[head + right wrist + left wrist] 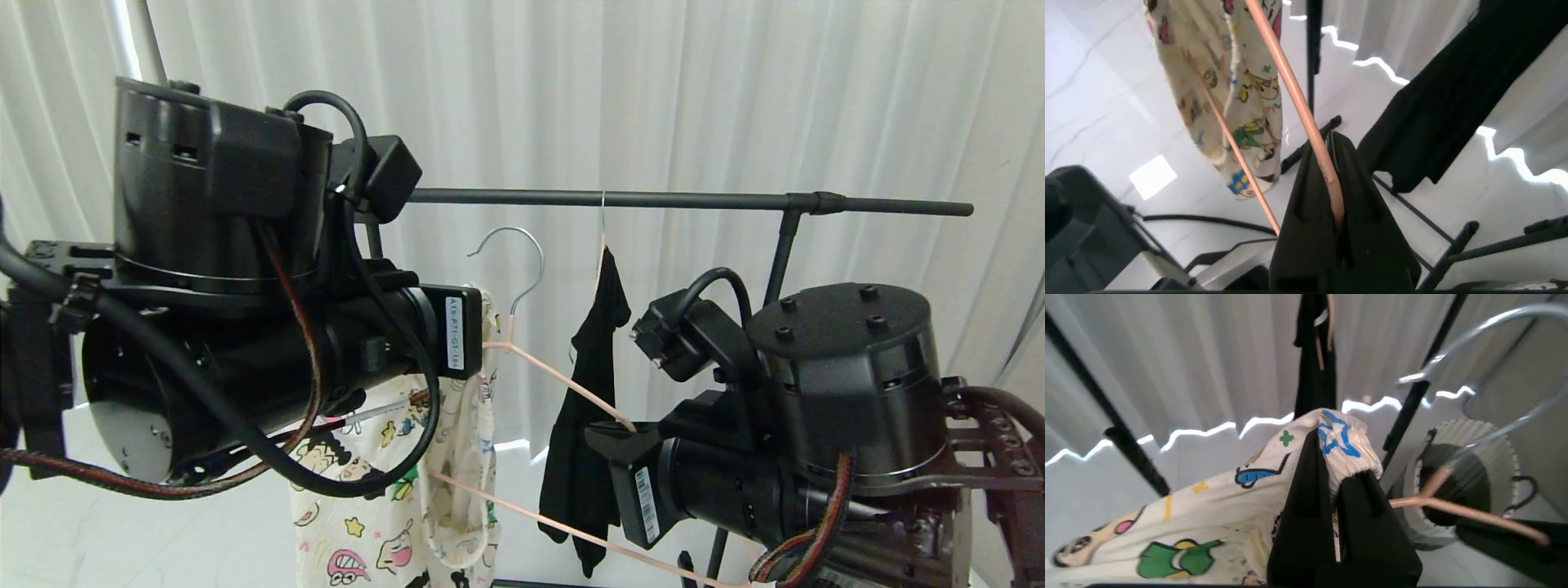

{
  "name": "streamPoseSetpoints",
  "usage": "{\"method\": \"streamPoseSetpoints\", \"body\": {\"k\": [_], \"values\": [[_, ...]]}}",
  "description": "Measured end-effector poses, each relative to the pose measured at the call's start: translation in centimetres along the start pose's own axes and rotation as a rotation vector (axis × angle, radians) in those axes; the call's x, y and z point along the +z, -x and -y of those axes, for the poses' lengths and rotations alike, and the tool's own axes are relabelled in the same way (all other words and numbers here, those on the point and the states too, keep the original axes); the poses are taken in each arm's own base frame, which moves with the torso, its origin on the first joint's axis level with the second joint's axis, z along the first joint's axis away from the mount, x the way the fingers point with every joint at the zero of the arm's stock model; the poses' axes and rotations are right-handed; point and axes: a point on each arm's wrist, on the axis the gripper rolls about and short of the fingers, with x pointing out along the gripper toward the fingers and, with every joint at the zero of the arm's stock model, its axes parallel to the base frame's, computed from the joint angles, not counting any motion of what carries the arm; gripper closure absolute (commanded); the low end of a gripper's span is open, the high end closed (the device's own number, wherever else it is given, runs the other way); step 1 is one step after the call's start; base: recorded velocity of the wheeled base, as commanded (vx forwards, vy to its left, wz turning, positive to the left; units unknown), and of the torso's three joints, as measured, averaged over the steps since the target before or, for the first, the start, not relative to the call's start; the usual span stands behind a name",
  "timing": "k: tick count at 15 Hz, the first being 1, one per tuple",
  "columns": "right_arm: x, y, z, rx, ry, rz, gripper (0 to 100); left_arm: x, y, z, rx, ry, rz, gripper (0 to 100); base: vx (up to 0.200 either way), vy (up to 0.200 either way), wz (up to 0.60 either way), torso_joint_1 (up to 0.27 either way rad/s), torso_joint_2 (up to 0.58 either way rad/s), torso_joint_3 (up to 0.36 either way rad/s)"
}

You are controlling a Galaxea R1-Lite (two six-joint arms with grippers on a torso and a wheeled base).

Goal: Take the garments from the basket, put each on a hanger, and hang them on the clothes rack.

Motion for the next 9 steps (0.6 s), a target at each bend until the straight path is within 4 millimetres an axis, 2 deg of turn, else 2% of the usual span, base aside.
{"method": "streamPoseSetpoints", "body": {"k": [2, 4, 9], "values": [[0.0, 0.1, 0.2, -0.032, -0.004, 0.006, 100, -0.1, -0.8, 0.1, 0.070, -0.006, -0.002, 100, 0.000, 0.000, 0.00, 0.000, 0.00, 0.000], [-0.3, 0.7, 0.9, -0.063, -0.009, 0.001, 100, -0.4, -2.0, -0.7, 0.217, -0.010, -0.003, 100, 0.000, 0.000, 0.00, 0.000, 0.00, 0.000], [-0.8, 3.3, 3.6, -0.143, -0.028, -0.002, 100, -0.6, -3.1, -1.5, 0.262, -0.010, -0.022, 100, 0.000, 0.000, 0.00, 0.000, 0.00, 0.000]]}}
